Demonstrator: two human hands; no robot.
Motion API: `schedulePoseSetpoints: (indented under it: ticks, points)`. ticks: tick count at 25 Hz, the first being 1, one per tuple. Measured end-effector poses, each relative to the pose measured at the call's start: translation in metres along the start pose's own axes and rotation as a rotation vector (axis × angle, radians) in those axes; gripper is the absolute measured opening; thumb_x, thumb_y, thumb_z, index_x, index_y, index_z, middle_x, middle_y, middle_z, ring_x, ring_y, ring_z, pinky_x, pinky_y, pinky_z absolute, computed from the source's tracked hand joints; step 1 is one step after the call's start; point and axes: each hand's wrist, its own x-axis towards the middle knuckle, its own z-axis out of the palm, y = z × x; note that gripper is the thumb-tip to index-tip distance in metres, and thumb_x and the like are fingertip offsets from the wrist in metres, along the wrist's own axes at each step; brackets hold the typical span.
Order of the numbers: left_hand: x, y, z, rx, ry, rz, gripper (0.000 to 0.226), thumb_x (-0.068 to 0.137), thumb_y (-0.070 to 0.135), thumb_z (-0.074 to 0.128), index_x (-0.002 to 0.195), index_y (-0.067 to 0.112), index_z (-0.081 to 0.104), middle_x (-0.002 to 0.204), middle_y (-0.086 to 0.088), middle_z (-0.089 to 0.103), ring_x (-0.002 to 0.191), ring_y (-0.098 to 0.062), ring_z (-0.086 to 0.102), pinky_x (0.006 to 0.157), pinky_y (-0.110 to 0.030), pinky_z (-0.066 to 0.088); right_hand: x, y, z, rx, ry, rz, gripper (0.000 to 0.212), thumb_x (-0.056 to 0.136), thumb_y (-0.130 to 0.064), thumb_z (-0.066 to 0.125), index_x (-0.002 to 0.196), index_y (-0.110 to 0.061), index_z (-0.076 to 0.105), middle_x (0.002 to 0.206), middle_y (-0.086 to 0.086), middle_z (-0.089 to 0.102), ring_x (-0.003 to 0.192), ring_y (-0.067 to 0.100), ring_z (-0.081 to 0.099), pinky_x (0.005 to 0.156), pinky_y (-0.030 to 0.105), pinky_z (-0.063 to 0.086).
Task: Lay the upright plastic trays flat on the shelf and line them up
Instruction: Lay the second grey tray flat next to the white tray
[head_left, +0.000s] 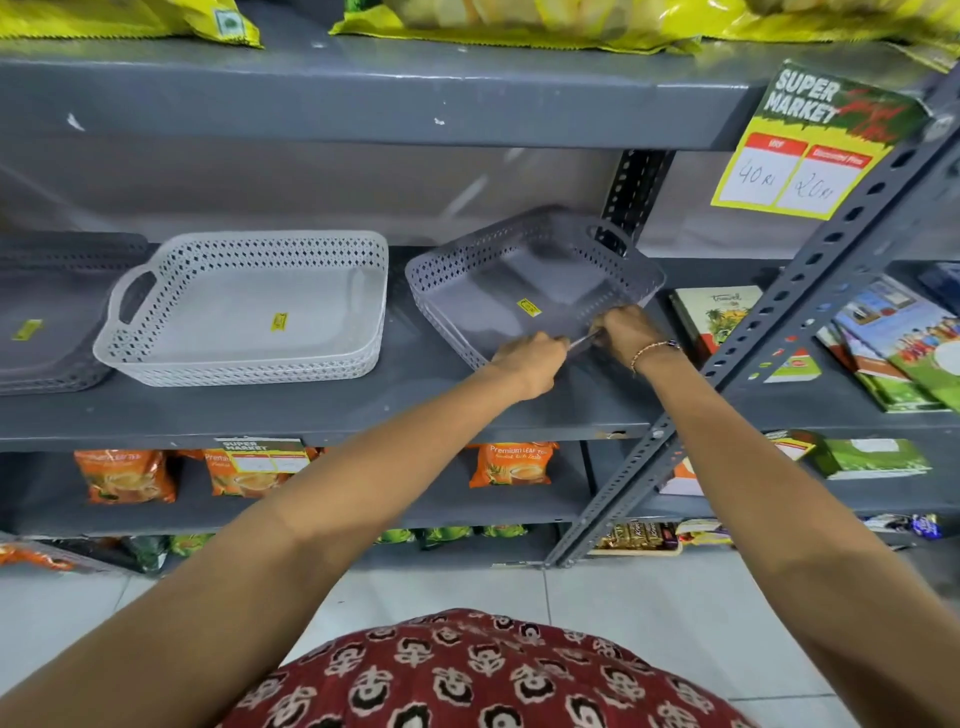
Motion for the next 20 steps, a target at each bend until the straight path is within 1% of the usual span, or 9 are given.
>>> schedulePoseSetpoints:
  ticks: [4, 8, 11, 13, 15, 16, 17, 18, 20]
  points:
    - [-0.009, -0.032, 0.002, 0.045, -0.033, -0.014, 0.031, 0.089, 0.001, 0.047, 0.118, 0.008, 0.051, 0.115, -0.02, 0.059, 0.106, -0.039, 0.059, 0.082, -0.042, 0.046, -0.008, -0.01, 0.006, -0.053, -0.018, -0.094, 0.019, 0.084, -0.011, 0.062, 0.101, -0.007, 0.071, 0.109, 0.018, 0.07, 0.107, 0.032, 0.061, 0.094, 0.034, 0.047]
    - [-0.03, -0.083, 0.006, 0.036, 0.002, -0.051, 0.022, 0.092, 0.003, 0.046, 0.11, 0.009, 0.058, 0.109, -0.019, 0.065, 0.104, -0.036, 0.06, 0.08, -0.039, 0.047, -0.028, -0.031, 0.024, 0.07, -0.069, -0.165, 0.02, 0.086, -0.019, 0.065, 0.09, -0.001, 0.069, 0.094, 0.021, 0.071, 0.089, 0.026, 0.062, 0.086, 0.032, 0.051]
    - [-0.04, -0.098, 0.01, 0.035, 0.024, -0.035, 0.023, 0.095, 0.007, 0.046, 0.114, 0.01, 0.059, 0.107, -0.017, 0.067, 0.103, -0.034, 0.062, 0.082, -0.037, 0.047, -0.038, -0.041, 0.029, 0.102, -0.077, -0.139, 0.023, 0.09, -0.023, 0.061, 0.09, -0.001, 0.068, 0.093, 0.02, 0.069, 0.084, 0.022, 0.058, 0.078, 0.024, 0.042]
    - [-0.044, -0.102, 0.014, -0.052, 0.041, -0.01, 0.041, 0.096, 0.013, 0.051, 0.136, 0.014, 0.045, 0.131, -0.017, 0.057, 0.123, -0.034, 0.051, 0.099, -0.04, 0.042, -0.042, -0.046, 0.025, 0.089, -0.102, -0.132, 0.025, 0.087, -0.029, 0.064, 0.097, -0.007, 0.069, 0.099, 0.017, 0.069, 0.094, 0.029, 0.062, 0.084, 0.028, 0.047]
    - [-0.056, -0.114, 0.01, -0.119, 0.079, -0.01, 0.08, 0.091, 0.028, 0.061, 0.152, 0.015, 0.011, 0.16, -0.009, 0.016, 0.149, -0.027, 0.013, 0.12, -0.044, 0.013, -0.046, -0.056, 0.018, 0.03, -0.131, -0.151, 0.033, 0.083, -0.034, 0.068, 0.109, -0.013, 0.067, 0.111, 0.011, 0.067, 0.106, 0.03, 0.059, 0.095, 0.038, 0.048]
    - [-0.064, -0.126, 0.004, -0.113, 0.105, -0.036, 0.096, 0.086, 0.033, 0.065, 0.153, 0.015, -0.002, 0.163, -0.005, -0.003, 0.15, -0.024, -0.005, 0.121, -0.044, 0.0, -0.046, -0.063, 0.017, 0.0, -0.134, -0.16, 0.038, 0.082, -0.034, 0.068, 0.115, -0.015, 0.064, 0.118, 0.009, 0.065, 0.112, 0.03, 0.057, 0.1, 0.04, 0.046]
    - [-0.071, -0.141, -0.003, -0.08, 0.115, -0.078, 0.106, 0.083, 0.036, 0.069, 0.152, 0.013, -0.008, 0.162, -0.005, -0.012, 0.149, -0.024, -0.013, 0.12, -0.044, -0.006, -0.045, -0.071, 0.017, -0.014, -0.133, -0.172, 0.041, 0.082, -0.033, 0.069, 0.119, -0.016, 0.061, 0.123, 0.007, 0.063, 0.115, 0.029, 0.055, 0.102, 0.041, 0.045]
    - [-0.078, -0.16, -0.011, -0.029, 0.094, -0.138, 0.111, 0.08, 0.038, 0.072, 0.152, 0.011, -0.008, 0.162, -0.007, -0.011, 0.149, -0.025, -0.012, 0.12, -0.045, -0.006, -0.043, -0.079, 0.017, -0.019, -0.145, -0.174, 0.043, 0.082, -0.031, 0.07, 0.121, -0.017, 0.06, 0.126, 0.008, 0.062, 0.117, 0.029, 0.055, 0.103, 0.041, 0.045]
    - [-0.092, -0.199, -0.025, 0.049, -0.027, -0.277, 0.102, 0.077, 0.04, 0.075, 0.152, 0.008, 0.013, 0.161, -0.013, 0.012, 0.149, -0.03, 0.007, 0.121, -0.046, 0.007, -0.039, -0.096, 0.022, -0.036, -0.175, -0.18, 0.041, 0.083, -0.025, 0.069, 0.122, -0.018, 0.059, 0.126, 0.01, 0.062, 0.117, 0.03, 0.055, 0.102, 0.041, 0.047]
